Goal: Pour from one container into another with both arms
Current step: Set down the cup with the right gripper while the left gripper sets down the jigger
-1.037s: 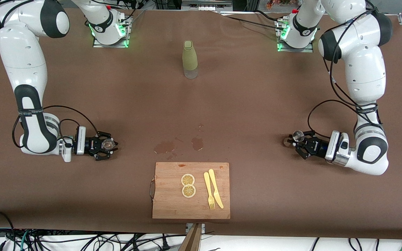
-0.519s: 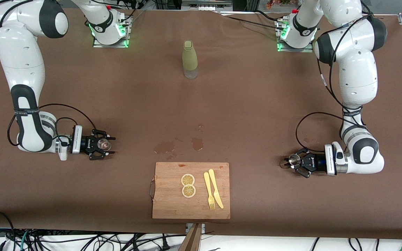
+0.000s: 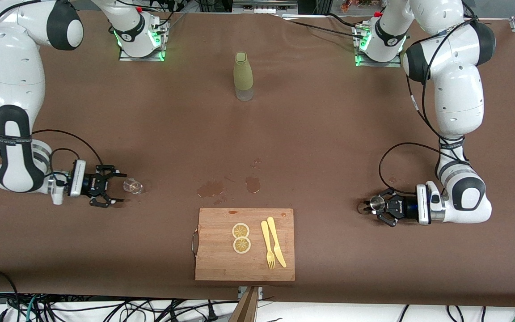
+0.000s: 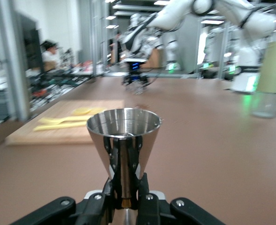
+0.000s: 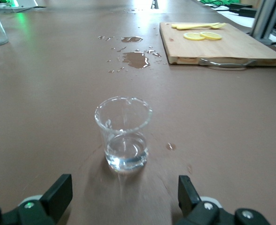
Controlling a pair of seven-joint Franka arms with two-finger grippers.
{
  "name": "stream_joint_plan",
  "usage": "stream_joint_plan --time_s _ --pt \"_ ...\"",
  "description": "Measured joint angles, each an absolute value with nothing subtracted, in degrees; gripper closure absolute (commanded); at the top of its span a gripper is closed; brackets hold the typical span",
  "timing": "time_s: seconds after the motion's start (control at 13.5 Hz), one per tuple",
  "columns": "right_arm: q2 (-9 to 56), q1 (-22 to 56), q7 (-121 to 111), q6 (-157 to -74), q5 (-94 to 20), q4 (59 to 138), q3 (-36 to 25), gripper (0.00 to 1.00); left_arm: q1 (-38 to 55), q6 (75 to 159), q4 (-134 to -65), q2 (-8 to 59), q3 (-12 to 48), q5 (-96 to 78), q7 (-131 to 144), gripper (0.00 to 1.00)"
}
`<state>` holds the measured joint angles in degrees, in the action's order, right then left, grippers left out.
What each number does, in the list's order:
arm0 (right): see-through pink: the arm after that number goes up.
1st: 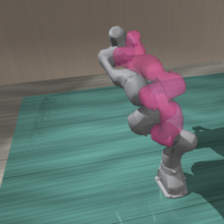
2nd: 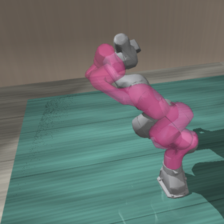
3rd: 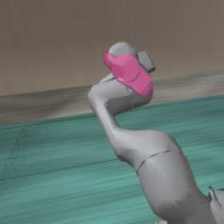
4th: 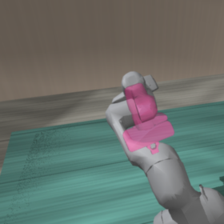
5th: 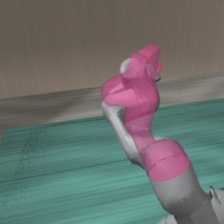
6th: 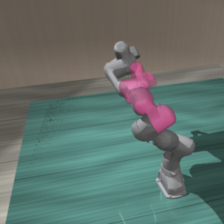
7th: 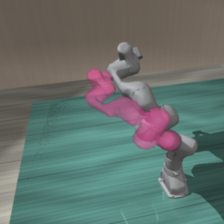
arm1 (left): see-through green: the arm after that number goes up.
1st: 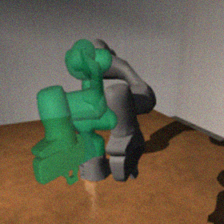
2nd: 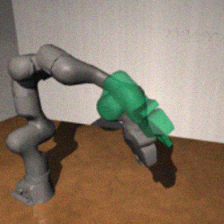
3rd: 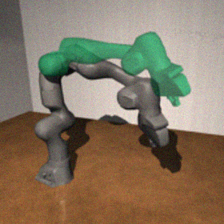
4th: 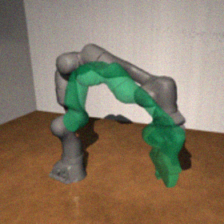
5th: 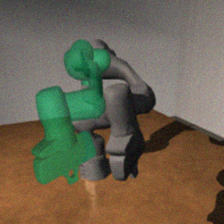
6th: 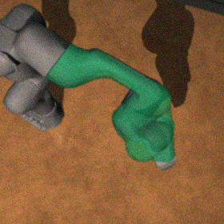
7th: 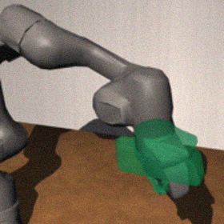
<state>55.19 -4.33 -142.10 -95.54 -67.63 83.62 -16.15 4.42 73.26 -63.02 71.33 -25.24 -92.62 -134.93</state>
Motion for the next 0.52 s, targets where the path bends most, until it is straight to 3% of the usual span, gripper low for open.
stream_joint_plan --time_s 0.52 --pt "53.46 -4.25 -118.16 -88.41 -61.89 72.81 -20.57 0.0 6.5 60.18 -63.19 71.94 -25.05 -81.21 -139.89 1.0"
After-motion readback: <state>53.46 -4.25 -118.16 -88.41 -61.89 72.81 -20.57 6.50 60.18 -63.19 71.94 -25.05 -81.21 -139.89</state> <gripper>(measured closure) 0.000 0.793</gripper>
